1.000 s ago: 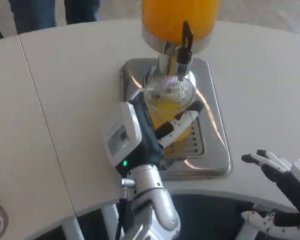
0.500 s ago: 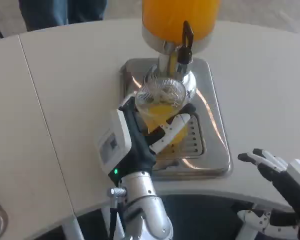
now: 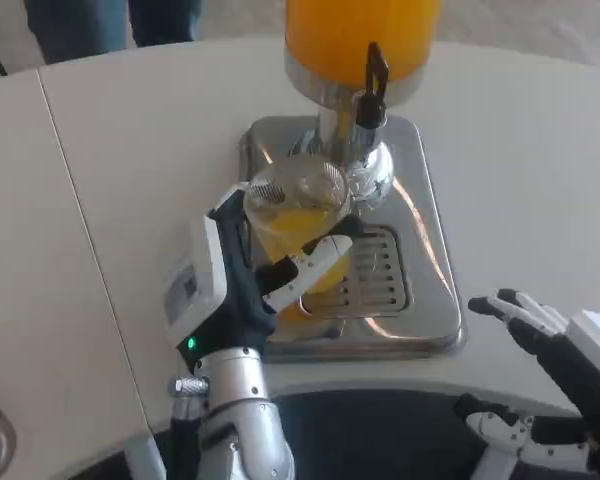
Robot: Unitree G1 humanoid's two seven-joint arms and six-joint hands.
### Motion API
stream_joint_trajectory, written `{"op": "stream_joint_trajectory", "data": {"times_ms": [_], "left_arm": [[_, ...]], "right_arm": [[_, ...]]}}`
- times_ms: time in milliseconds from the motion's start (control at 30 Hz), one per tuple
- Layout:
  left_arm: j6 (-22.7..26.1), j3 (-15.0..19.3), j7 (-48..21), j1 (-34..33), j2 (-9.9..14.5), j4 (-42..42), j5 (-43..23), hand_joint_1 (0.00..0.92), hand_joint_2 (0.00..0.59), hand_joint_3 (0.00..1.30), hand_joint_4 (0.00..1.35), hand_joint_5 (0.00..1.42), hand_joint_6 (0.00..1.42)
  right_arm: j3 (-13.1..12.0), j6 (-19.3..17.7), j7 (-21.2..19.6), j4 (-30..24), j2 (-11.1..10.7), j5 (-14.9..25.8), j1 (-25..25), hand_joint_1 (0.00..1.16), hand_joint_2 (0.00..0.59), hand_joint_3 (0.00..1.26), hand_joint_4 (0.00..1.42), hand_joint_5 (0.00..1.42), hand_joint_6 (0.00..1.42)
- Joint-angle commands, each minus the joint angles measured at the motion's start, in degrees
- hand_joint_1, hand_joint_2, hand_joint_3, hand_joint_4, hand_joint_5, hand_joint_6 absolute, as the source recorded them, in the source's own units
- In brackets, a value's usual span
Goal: Grasp the cup under the faucet to collect the drink, then remove the cup.
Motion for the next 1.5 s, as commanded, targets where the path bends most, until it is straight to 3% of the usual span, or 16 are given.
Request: {"op": "stream_joint_trajectory", "data": {"times_ms": [33,233,500,667,1133,1367,1500], "left_arm": [[-4.14,0.2,-1.28,1.26,1.51,-2.43,1.66,0.479,0.112,0.99,1.21,1.42,1.42],[-5.41,0.75,-2.84,2.59,2.56,-4.88,2.14,0.479,0.112,0.99,1.22,1.42,1.42],[-8.72,2.58,-7.54,4.36,7.33,-10.4,2.01,0.472,0.108,1.0,1.22,1.42,1.42],[-10.87,3.85,-11.02,7.03,10.52,-14.39,1.68,0.471,0.109,1.0,1.22,1.42,1.42],[-16.8,8.87,-21.48,16.71,16.71,-27.06,-0.31,0.471,0.109,1.01,1.22,1.42,1.42],[-18.88,12.51,-28.0,25.4,18.41,-38.11,-3.14,0.471,0.109,1.01,1.22,1.42,1.42],[-19.69,14.46,-30.83,28.68,18.45,-42.28,-4.44,0.471,0.109,1.01,1.22,1.42,1.42]], "right_arm": [[0.34,0.38,-0.74,0.73,-0.02,0.26,-0.49,0.7,0.375,0.11,0.0,0.0,0.0],[1.25,-0.24,-1.27,1.09,-0.57,-0.76,-1.32,0.7,0.373,0.11,0.0,0.0,0.0],[1.1,-0.68,-1.71,1.47,-1.41,-1.47,-3.14,0.68,0.382,0.1,0.0,0.0,0.0],[1.07,-1.58,-0.94,1.74,-3.26,-1.69,-4.84,0.68,0.381,0.09,0.0,0.0,0.0],[3.47,-1.9,0.32,1.57,-5.79,-4.25,-8.55,0.65,0.402,0.07,0.0,0.0,0.0],[9.37,-2.28,-0.29,1.94,-3.29,-8.67,-9.79,0.64,0.408,0.07,0.0,0.0,0.0],[11.21,-2.51,-0.13,1.98,-1.96,-10.43,-9.89,0.64,0.409,0.07,0.0,0.0,0.0]]}}
